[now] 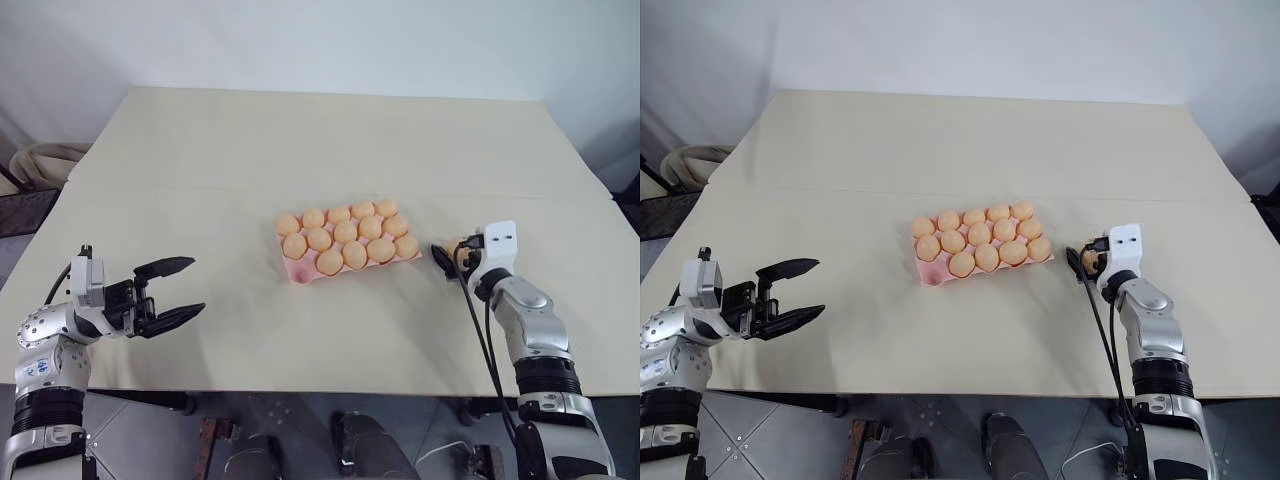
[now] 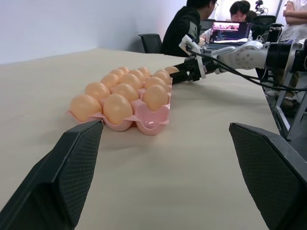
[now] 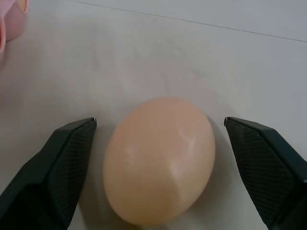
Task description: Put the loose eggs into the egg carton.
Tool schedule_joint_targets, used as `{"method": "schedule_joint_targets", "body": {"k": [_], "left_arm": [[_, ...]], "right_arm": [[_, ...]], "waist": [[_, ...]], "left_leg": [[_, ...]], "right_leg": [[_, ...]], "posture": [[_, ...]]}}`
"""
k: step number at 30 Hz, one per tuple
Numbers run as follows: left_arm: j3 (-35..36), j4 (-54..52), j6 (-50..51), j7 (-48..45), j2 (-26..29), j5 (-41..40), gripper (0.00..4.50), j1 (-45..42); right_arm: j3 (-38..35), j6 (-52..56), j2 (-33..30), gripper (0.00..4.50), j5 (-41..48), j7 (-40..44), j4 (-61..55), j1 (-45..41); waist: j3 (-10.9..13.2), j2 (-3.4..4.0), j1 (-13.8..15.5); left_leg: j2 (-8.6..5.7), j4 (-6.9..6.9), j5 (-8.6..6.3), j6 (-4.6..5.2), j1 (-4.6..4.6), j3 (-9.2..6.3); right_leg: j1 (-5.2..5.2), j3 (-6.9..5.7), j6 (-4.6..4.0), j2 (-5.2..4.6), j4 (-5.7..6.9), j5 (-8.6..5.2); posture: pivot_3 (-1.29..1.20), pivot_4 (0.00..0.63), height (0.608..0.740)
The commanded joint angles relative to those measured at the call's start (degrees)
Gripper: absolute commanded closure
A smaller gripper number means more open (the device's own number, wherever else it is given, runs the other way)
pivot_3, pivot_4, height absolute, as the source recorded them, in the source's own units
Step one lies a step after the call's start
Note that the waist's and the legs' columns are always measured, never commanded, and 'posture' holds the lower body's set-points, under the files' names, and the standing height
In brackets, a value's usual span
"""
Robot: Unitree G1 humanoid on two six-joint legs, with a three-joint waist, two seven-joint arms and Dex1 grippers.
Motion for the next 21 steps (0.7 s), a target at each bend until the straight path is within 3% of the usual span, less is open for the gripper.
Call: {"method": "schedule_joint_targets", "body": {"k": [1,8,13,21], "left_arm": [[1.3,-1.96,-0.39,-1.77,-0.13,-0.17,0.0,0.36],[1.09,-1.54,-0.51,-1.51,-0.72,0.29,0.0,-0.52],[1.09,-1.28,-0.49,-1.6,-0.98,0.37,0.0,-0.77],[0.75,-0.56,-0.58,-1.74,-1.39,0.81,0.0,-1.73]], "right_arm": [[-0.36,-0.76,-0.1,0.41,-0.43,-1.1,0.64,-0.84],[-0.3,0.19,-0.28,2.59,0.27,-0.32,-2.19,-0.11],[0.47,2.95,-1.09,2.72,1.05,0.81,-12.61,0.36],[7.54,20.14,0.35,2.72,5.79,3.54,-33.45,-3.82]], "waist": [[0.0,0.0,0.0],[0.0,0.0,0.0],[0.05,0.08,-0.11],[0.06,0.1,-0.79]], "left_leg": [[0.0,0.01,0.0,0.0,0.0,0.0],[0.0,0.0,0.01,-0.01,0.02,-0.01],[0.0,-0.01,0.01,-0.02,0.01,-0.01],[0.03,0.0,-0.01,0.05,0.03,-0.05]], "right_leg": [[0.0,0.0,0.0,0.0,0.01,0.0],[0.0,0.0,0.0,0.0,0.05,0.0],[-0.01,0.01,0.0,0.0,0.05,0.0],[-0.05,0.0,-0.01,0.02,0.2,0.0]], "posture": [[0.0,0.15,0.74],[0.0,0.15,0.74],[0.0,0.15,0.74],[0.0,0.15,0.74]]}}
